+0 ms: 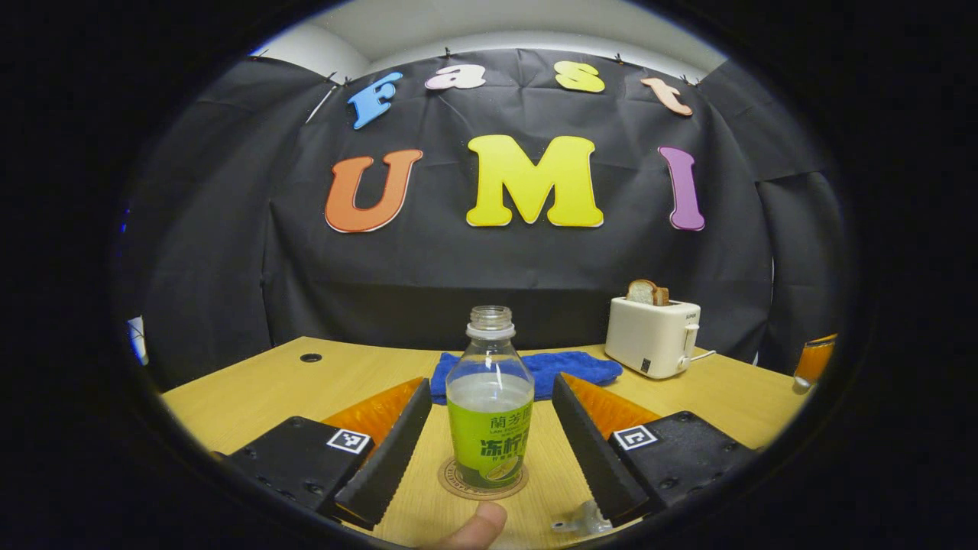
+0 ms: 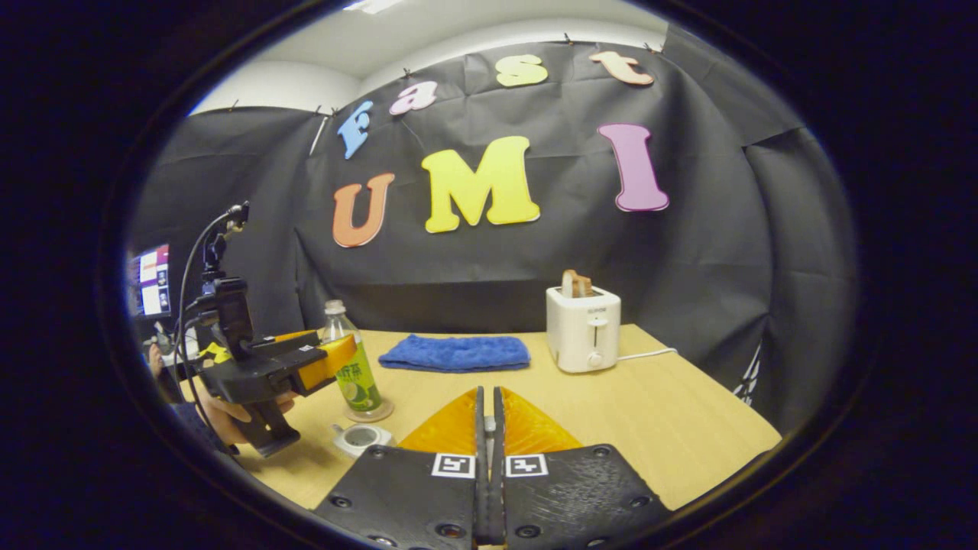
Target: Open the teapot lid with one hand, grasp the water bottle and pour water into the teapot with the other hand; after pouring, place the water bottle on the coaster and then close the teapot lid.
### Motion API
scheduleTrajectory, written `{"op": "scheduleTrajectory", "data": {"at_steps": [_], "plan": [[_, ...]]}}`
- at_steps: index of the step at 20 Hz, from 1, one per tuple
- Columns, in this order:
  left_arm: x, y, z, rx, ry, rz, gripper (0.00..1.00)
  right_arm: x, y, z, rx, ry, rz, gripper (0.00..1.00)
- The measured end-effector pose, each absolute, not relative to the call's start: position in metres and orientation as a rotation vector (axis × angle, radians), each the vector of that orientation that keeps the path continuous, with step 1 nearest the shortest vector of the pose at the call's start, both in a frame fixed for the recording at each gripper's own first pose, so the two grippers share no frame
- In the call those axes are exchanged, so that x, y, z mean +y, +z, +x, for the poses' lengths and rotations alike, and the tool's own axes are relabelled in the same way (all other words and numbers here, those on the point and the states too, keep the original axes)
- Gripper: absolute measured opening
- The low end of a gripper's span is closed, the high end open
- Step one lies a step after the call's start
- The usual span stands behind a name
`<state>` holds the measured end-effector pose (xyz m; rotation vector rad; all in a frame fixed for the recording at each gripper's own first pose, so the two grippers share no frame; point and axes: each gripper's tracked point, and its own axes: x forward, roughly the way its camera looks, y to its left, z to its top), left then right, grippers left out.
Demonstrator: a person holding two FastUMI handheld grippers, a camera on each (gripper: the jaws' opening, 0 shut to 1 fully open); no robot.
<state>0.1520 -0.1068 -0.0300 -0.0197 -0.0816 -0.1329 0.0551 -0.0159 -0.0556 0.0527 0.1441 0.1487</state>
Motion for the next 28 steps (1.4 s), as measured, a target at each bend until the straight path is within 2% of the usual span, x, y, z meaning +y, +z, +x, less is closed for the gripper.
{"op": "scheduleTrajectory", "data": {"at_steps": [2,5,11,17,28], "plan": [[-0.089,-0.017,0.139,-0.119,-0.085,0.005,0.99,0.002,-0.054,0.052,0.130,0.180,0.036,0.00],[-0.063,-0.005,0.115,-0.161,-0.010,0.073,0.99,0.047,-0.061,0.052,0.131,0.292,0.088,0.00],[-0.033,-0.014,0.064,-0.137,0.025,0.039,0.99,0.112,-0.085,0.074,0.168,0.464,0.153,0.00],[-0.029,-0.008,0.028,-0.147,-0.024,-0.018,0.99,0.128,-0.107,0.091,0.156,0.455,0.095,0.00],[-0.014,-0.004,0.009,-0.071,-0.056,-0.067,0.99,0.135,-0.154,0.106,0.203,0.411,0.053,0.00]]}}
